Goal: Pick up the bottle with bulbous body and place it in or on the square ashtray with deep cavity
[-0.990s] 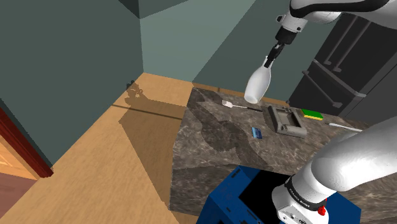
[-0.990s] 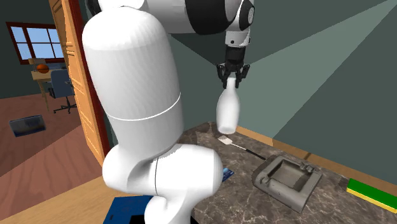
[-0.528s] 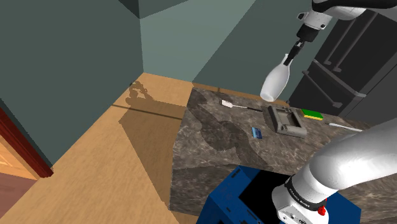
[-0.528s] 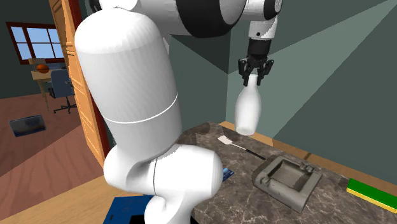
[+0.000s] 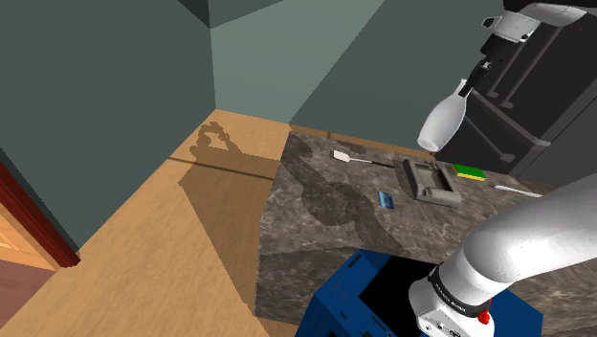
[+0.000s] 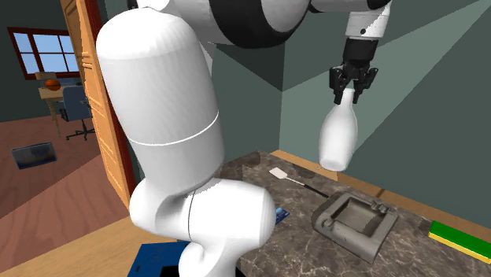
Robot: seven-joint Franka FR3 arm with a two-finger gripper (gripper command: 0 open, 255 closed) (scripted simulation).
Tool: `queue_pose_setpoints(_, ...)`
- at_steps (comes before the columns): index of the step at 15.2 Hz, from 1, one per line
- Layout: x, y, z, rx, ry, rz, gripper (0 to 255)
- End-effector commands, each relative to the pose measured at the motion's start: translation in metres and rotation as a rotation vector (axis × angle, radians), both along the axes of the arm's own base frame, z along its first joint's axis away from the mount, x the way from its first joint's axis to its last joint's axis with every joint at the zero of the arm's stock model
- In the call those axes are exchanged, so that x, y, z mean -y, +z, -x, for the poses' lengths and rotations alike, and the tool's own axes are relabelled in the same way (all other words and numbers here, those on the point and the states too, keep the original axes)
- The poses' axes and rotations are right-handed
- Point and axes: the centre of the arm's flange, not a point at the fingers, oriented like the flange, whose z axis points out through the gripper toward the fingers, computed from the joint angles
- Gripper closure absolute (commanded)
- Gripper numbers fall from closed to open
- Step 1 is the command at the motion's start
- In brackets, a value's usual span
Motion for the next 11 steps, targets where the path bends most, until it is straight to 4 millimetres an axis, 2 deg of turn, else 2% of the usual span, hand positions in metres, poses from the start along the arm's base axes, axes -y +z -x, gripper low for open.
queue_pose_setpoints(1, 0.021, 0.007, 0.014, 0.000, 0.002, 0.001, 255)
queue_pose_setpoints(7, 0.081, 0.024, 0.066, 0.000, 0.002, 0.001, 255)
queue_pose_setpoints(11, 0.081, 0.003, 0.066, 0.000, 0.002, 0.001, 255)
